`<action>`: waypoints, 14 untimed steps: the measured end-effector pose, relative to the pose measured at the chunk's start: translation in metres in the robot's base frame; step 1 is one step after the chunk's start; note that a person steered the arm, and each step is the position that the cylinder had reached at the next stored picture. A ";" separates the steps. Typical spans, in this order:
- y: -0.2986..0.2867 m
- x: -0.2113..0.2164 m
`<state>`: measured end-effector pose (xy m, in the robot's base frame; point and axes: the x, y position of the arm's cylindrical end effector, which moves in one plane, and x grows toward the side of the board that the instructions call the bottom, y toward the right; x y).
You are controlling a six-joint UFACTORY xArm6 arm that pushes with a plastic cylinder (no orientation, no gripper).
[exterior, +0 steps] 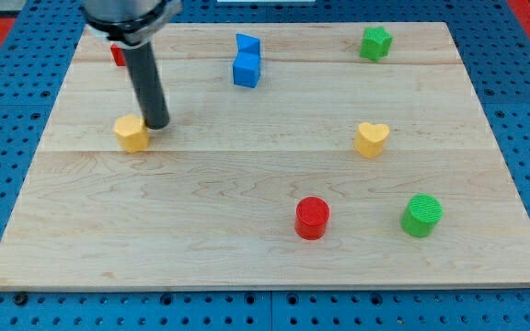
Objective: Push the green circle near to the yellow heart
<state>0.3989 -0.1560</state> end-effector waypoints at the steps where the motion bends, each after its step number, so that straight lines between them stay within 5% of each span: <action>1: -0.018 0.001; 3: 0.167 0.022; 5: 0.262 0.094; 10: 0.336 0.192; 14: 0.411 0.084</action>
<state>0.4827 0.2552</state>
